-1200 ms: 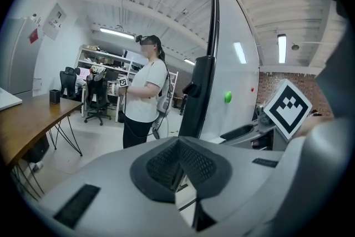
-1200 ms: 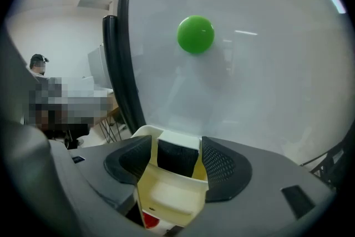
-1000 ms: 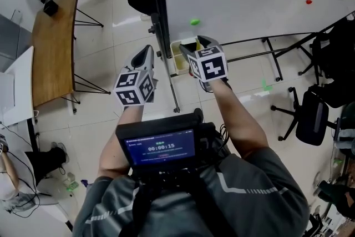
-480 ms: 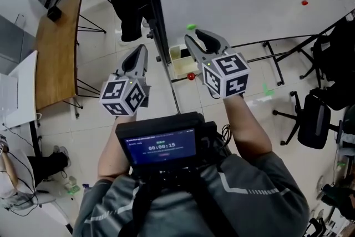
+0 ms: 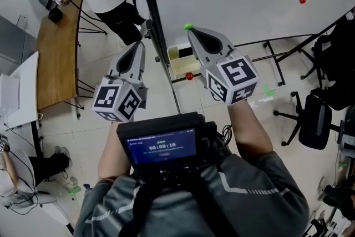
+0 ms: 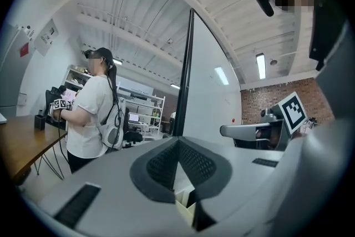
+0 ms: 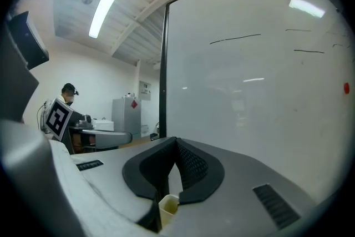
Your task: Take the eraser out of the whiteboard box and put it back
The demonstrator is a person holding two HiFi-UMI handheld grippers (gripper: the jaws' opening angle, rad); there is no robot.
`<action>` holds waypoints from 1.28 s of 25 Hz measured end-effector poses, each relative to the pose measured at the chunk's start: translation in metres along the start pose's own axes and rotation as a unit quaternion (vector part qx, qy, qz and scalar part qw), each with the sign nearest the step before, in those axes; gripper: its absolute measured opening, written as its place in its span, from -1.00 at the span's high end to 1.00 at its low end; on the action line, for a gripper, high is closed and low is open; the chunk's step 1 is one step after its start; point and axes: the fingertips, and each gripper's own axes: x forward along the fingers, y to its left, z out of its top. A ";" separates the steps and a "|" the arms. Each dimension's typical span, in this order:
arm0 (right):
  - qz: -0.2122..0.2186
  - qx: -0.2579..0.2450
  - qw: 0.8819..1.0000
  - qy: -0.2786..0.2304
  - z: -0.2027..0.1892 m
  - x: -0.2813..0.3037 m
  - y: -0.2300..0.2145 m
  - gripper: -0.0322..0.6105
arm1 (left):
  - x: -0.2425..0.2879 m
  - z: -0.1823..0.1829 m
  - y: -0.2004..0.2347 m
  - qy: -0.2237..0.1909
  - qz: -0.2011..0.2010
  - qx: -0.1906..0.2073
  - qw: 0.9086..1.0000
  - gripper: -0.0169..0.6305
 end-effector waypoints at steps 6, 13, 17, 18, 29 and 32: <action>0.006 0.014 1.000 -0.002 0.003 -0.006 -0.001 0.83 | -0.007 0.008 -0.009 -0.004 0.004 0.000 1.000 0.85; 0.041 0.021 0.999 -0.017 0.015 -0.017 -0.008 0.83 | -0.003 0.015 -0.025 -0.016 0.016 0.013 1.000 0.85; 0.066 0.023 0.997 -0.021 0.017 -0.029 -0.028 0.83 | 0.008 0.017 -0.049 -0.025 0.032 0.011 0.999 0.85; 0.070 0.020 0.997 -0.022 0.017 -0.035 -0.038 0.83 | 0.014 0.016 -0.058 -0.024 0.036 0.012 0.999 0.85; 0.145 0.043 0.988 -0.043 0.008 -0.062 -0.053 0.83 | 0.007 -0.002 -0.112 0.007 0.078 0.044 0.996 0.85; 0.143 0.036 0.988 -0.047 0.017 -0.082 -0.038 0.83 | -0.015 0.009 -0.131 -0.004 0.073 0.047 0.996 0.85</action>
